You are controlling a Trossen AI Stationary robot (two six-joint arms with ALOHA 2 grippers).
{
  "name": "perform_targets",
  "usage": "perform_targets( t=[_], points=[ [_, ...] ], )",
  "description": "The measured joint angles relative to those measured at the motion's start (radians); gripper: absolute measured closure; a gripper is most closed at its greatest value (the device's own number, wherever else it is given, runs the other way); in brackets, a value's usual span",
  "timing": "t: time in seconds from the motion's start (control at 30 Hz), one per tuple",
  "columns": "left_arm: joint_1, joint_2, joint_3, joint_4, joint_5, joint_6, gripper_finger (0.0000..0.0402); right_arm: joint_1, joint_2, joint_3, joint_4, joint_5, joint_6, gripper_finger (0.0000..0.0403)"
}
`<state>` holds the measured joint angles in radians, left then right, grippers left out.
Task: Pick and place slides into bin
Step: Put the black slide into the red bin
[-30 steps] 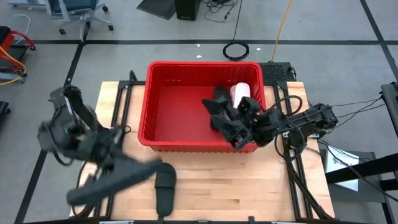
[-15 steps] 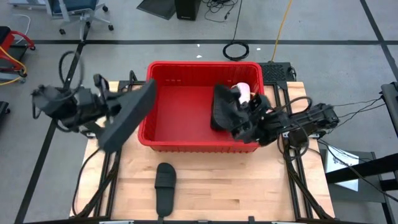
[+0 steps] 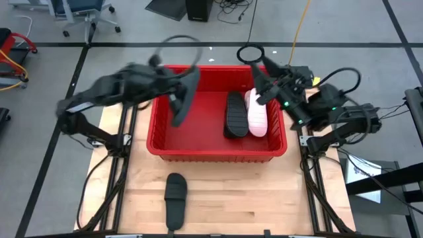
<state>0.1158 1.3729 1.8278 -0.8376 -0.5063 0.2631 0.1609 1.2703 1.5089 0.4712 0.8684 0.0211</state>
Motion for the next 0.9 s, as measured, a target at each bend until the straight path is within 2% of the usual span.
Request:
perform_targets(
  t=[0.1,0.2,0.33,0.6,0.73,0.9],
  points=[
    [0.088,0.091,0.002,-0.007,0.013,0.035,0.0402,-0.018,-0.047,0.0,-0.083,0.0,0.0,0.0055],
    [0.135,0.182,0.003,0.003,-0.019,0.073,0.0402,-0.028,-0.083,0.0,-0.161,0.0,0.0,0.0055],
    [0.145,0.308,0.003,0.005,-0.126,0.147,0.0402,-0.032,-0.116,0.0,-0.245,0.0,0.001,0.0055],
    [0.132,0.507,0.002,0.043,-0.14,0.194,0.0402,-0.037,-0.154,0.0,-0.344,0.0,0.01,0.0055],
    [0.124,0.562,-0.001,0.081,-0.137,0.216,0.0402,-0.037,-0.178,0.0,-0.41,0.0,0.027,0.0055],
    [0.127,0.571,-0.083,0.258,-0.07,0.29,0.0402,-0.037,-0.204,0.0,-0.457,0.0,0.059,0.0055]
  ],
)
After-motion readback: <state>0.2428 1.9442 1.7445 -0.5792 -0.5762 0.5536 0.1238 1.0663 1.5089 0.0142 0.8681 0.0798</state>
